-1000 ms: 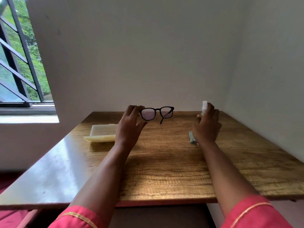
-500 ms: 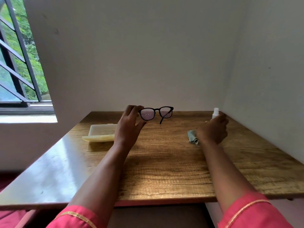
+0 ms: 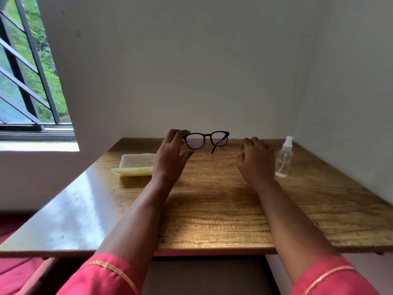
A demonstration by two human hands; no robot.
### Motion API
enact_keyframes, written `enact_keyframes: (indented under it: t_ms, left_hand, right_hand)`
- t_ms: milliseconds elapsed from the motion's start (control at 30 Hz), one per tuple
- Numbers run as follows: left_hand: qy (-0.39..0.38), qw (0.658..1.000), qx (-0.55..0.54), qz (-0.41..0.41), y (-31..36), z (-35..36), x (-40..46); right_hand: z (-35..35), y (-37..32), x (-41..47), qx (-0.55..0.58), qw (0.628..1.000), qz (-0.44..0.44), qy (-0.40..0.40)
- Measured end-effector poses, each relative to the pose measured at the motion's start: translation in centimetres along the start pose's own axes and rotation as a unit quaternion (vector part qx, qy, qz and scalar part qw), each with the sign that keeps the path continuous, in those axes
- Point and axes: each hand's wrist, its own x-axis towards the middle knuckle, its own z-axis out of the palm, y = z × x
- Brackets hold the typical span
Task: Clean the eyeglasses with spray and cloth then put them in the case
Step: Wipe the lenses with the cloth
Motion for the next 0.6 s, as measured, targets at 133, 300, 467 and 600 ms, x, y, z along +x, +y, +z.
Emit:
enact_keyframes:
  t_ms: [133,300,467,600]
  left_hand:
    - [-0.001,1.0,0.002,0.003,0.1,0.0,0.1]
    - [-0.004,1.0,0.003,0.003,0.0,0.0,0.0]
    - [-0.009,1.0,0.006,0.008,0.0,0.0,0.1]
    - [-0.009,1.0,0.005,0.004,0.0,0.1,0.2]
  right_hand:
    - [-0.2,0.2,-0.5,-0.031,0.985,0.097,-0.139]
    - [-0.8,0.0,-0.9,-0.022,0.965,0.165,-0.203]
    - [-0.9,-0.5,-0.6,0.068,0.958,0.191,-0.202]
    - [-0.4,-1.9,-0.4,0.357,0.874,0.259,-0.203]
